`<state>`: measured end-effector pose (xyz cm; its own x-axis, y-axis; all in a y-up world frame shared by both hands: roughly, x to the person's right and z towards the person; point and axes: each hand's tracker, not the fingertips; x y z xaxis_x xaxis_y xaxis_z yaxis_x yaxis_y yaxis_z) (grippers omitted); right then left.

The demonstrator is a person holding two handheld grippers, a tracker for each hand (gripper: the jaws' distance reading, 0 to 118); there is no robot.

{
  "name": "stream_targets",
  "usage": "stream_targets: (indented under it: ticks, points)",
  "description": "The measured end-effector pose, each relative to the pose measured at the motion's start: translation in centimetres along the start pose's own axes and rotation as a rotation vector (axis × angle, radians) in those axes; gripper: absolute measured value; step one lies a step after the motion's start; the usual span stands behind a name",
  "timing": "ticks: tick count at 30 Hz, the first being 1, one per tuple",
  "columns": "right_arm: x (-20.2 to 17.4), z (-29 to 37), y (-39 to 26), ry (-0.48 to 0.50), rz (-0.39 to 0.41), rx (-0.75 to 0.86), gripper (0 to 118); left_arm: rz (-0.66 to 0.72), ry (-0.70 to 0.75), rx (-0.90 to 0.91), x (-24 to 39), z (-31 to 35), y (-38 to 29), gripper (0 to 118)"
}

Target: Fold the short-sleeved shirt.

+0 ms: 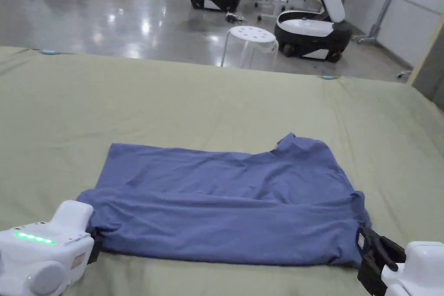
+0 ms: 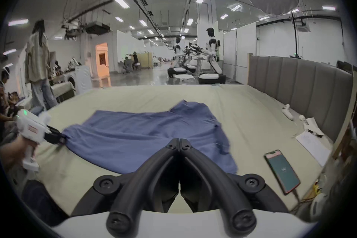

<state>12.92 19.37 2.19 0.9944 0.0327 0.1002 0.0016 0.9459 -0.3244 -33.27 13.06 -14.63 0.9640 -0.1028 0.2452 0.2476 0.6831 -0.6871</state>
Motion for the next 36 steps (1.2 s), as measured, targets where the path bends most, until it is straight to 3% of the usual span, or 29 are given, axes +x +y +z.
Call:
stream_targets:
  ticks: [1, 2, 3, 4, 5, 9, 13, 14, 15, 17, 18, 24, 29, 36]
  points:
    - [1.0, -0.5, 0.0, -0.01, 0.001, -0.038, 0, 0.014, -0.008, 0.019, -0.1, 0.5, 0.2, 13]
    - [2.1, -1.4, -0.3, -0.044, 0.016, -0.098, 8, 0.026, -0.013, 0.024, -0.3, 1.1, 0.6, 13]
    - [3.2, -2.5, -0.9, -0.076, 0.031, -0.156, 27, 0.035, -0.013, 0.032, -0.2, 1.7, 1.0, 13]
    - [4.3, -3.6, -1.5, -0.084, 0.035, -0.214, 57, 0.041, -0.015, 0.042, 0.0, 2.3, 1.2, 13]
    - [5.6, -5.2, -2.2, -0.078, 0.014, -0.277, 96, 0.044, -0.025, 0.046, 0.1, 2.6, 1.5, 13]
    - [8.4, -10.7, -4.4, -0.078, -0.102, -0.415, 113, 0.03, -0.02, 0.042, 0.8, 2.4, 2.1, 13]
    - [8.3, -14.1, -4.7, -0.063, -0.108, -0.524, 109, 0.032, -0.01, 0.025, 1.6, 2.1, 2.1, 13]
    - [8.1, -14.2, -4.6, -0.057, -0.089, -0.515, 84, 0.03, -0.006, 0.019, 1.8, 2.1, 2.1, 13]
    - [7.6, -13.9, -4.5, -0.05, -0.066, -0.505, 47, 0.03, -0.004, 0.015, 1.9, 2.0, 1.9, 13]
    - [6.7, -13.6, -3.8, 0.0, -0.037, -0.495, 18, 0.035, -0.004, -0.003, 2.0, 1.8, 1.7, 13]
    - [6.4, -13.5, -3.5, 0.006, -0.031, -0.505, 14, 0.036, -0.004, -0.01, 2.1, 1.7, 1.6, 13]
    - [6.3, -10.9, -1.1, 0.037, -0.057, -0.464, 10, 0.082, 0.002, 0.008, 0.7, 3.1, 1.1, 10]
    - [6.9, -6.4, 1.8, 0.054, -0.092, -0.369, 10, 0.07, 0.003, 0.076, 0.5, 8.1, 2.2, 10]
    - [7.2, -0.8, 2.2, 0.09, -0.072, -0.378, 10, 0.051, -0.011, 0.094, 0.0, 14.4, 0.4, 10]
